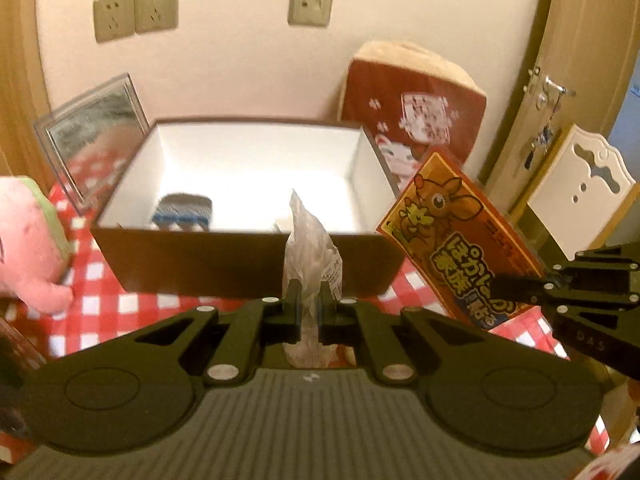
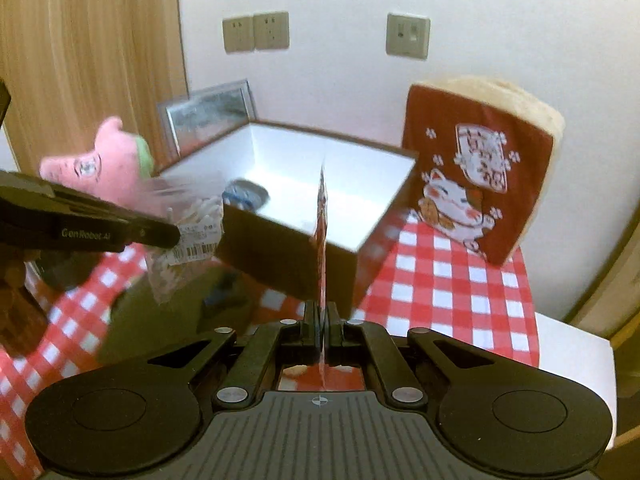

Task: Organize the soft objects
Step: 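Carry the bag into the box and open the left gripper while the right carries the packet over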

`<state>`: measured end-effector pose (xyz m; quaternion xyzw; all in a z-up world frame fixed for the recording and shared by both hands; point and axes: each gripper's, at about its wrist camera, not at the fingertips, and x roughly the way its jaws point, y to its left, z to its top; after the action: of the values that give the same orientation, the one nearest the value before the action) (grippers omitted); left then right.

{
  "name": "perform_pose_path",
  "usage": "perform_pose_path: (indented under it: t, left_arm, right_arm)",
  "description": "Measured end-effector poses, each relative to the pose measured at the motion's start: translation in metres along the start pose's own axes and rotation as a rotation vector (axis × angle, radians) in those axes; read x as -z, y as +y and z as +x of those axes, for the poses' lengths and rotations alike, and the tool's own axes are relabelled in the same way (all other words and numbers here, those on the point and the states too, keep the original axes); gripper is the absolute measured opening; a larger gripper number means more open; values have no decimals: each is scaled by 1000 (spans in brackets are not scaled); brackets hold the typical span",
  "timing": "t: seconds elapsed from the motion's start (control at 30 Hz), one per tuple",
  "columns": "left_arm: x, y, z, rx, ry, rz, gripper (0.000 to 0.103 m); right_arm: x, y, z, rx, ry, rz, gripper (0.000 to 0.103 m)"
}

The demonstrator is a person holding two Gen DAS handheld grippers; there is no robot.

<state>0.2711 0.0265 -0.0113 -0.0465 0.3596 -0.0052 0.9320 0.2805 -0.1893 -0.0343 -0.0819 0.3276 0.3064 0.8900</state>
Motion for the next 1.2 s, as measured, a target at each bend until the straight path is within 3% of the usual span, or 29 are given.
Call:
perform_pose_path:
  t: [0.27,0.6,1.2]
  left_arm:
    - [-28,19,-10,-36,-71,0,6]
    - [-66,38,7,-70,-114,11,6]
    - [-111,66,98,-91,-22,20,6]
  right_arm:
    - [-39,6,3,-17,-74,45,2]
    - [-85,-3,28,7,-115,66,2]
    - [-120,-31,110,71,-45,79,2]
